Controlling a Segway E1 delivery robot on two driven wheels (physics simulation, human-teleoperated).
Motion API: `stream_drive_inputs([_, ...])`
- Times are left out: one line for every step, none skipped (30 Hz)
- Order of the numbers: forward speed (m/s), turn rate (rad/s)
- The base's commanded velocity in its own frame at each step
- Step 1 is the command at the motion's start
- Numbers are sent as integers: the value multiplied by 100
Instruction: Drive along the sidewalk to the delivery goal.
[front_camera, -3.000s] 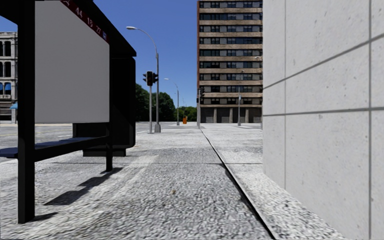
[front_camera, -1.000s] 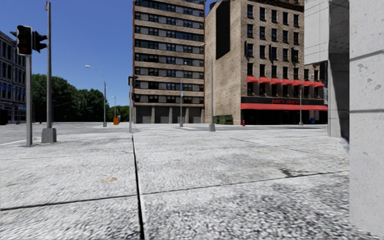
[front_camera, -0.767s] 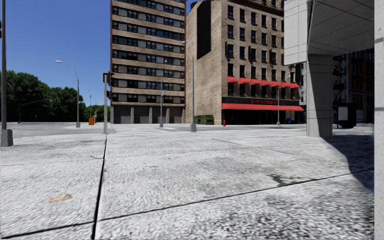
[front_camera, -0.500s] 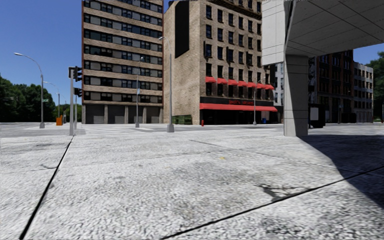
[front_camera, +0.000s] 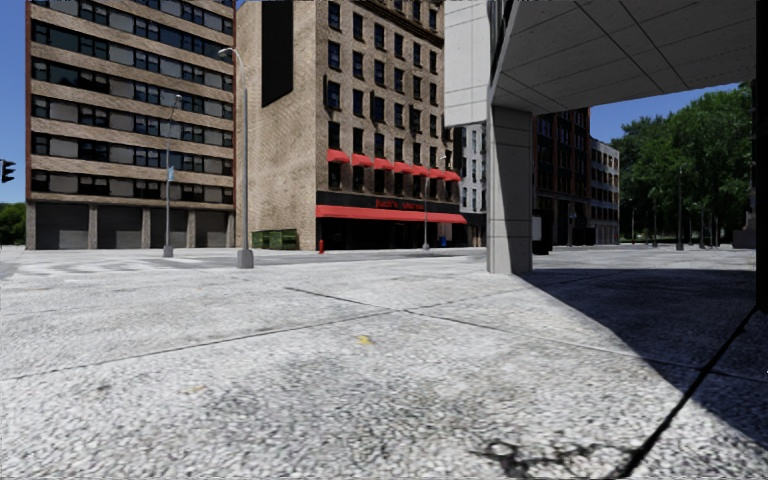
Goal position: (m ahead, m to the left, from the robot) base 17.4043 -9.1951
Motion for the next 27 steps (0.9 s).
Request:
stream_drive_inputs([200, -57])
stream_drive_inputs([200, -57])
stream_drive_inputs([200, -57])
stream_drive_inputs([200, -57])
stream_drive_inputs([200, -57])
stream_drive_inputs([200, -57])
stream_drive_inputs([200, -57])
stream_drive_inputs([200, -57])
stream_drive_inputs([200, -57])
stream_drive_inputs([200, -57])
stream_drive_inputs([200, -57])
stream_drive_inputs([200, -57])
stream_drive_inputs([200, -57])
stream_drive_inputs([200, -57])
stream_drive_inputs([200, -57])
stream_drive_inputs([200, -57])
stream_drive_inputs([200, -57])
stream_drive_inputs([200, -57])
stream_drive_inputs([200, -57])
stream_drive_inputs([200, -57])
stream_drive_inputs([200, -57])
stream_drive_inputs([200, -57])
stream_drive_inputs([200, -57])
stream_drive_inputs([200, -57])
stream_drive_inputs([200, -57])
stream_drive_inputs([200, -57])
stream_drive_inputs([200, -57])
